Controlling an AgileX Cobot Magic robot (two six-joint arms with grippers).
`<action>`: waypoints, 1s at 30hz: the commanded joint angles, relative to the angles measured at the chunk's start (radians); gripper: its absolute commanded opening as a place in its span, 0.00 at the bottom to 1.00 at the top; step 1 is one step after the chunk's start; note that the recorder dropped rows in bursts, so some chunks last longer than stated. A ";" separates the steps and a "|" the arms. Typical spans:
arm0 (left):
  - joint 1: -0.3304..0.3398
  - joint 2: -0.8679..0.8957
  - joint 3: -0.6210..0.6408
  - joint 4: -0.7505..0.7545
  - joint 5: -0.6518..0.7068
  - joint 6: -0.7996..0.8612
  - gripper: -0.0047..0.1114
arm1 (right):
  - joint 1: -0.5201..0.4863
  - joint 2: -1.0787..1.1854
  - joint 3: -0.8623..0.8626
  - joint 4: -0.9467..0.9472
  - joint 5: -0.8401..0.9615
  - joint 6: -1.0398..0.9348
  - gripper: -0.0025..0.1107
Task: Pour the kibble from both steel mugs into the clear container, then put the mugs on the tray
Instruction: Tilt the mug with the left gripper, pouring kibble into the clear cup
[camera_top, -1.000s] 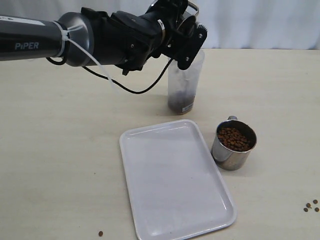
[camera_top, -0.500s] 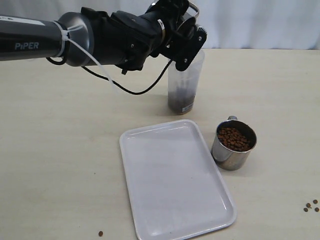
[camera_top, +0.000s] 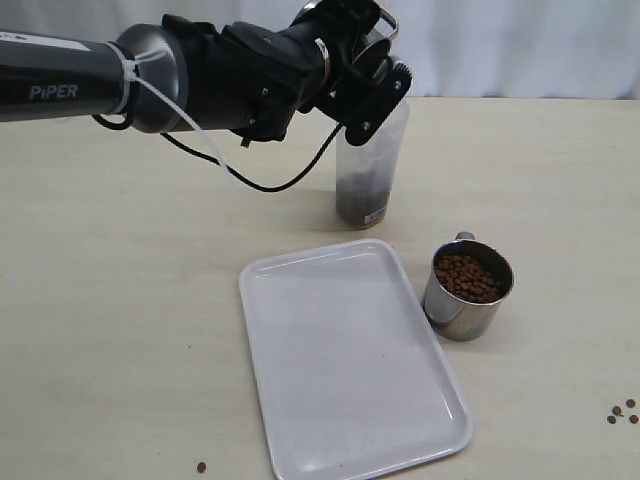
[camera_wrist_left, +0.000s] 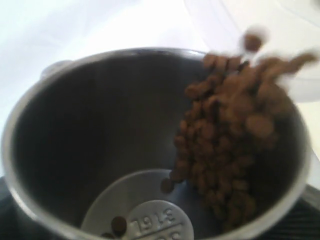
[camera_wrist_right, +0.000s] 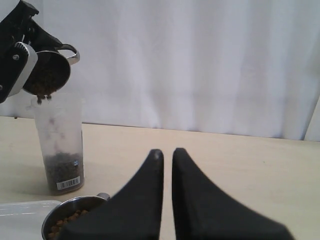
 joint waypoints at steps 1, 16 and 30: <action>-0.007 -0.002 -0.013 0.001 0.016 0.013 0.04 | 0.001 -0.003 0.004 0.002 0.007 -0.006 0.06; -0.032 -0.002 -0.013 0.001 0.020 0.010 0.04 | 0.001 -0.003 0.004 0.002 0.007 -0.006 0.06; -0.049 -0.002 -0.013 0.001 0.016 0.148 0.04 | 0.001 -0.003 0.004 0.002 0.007 -0.006 0.06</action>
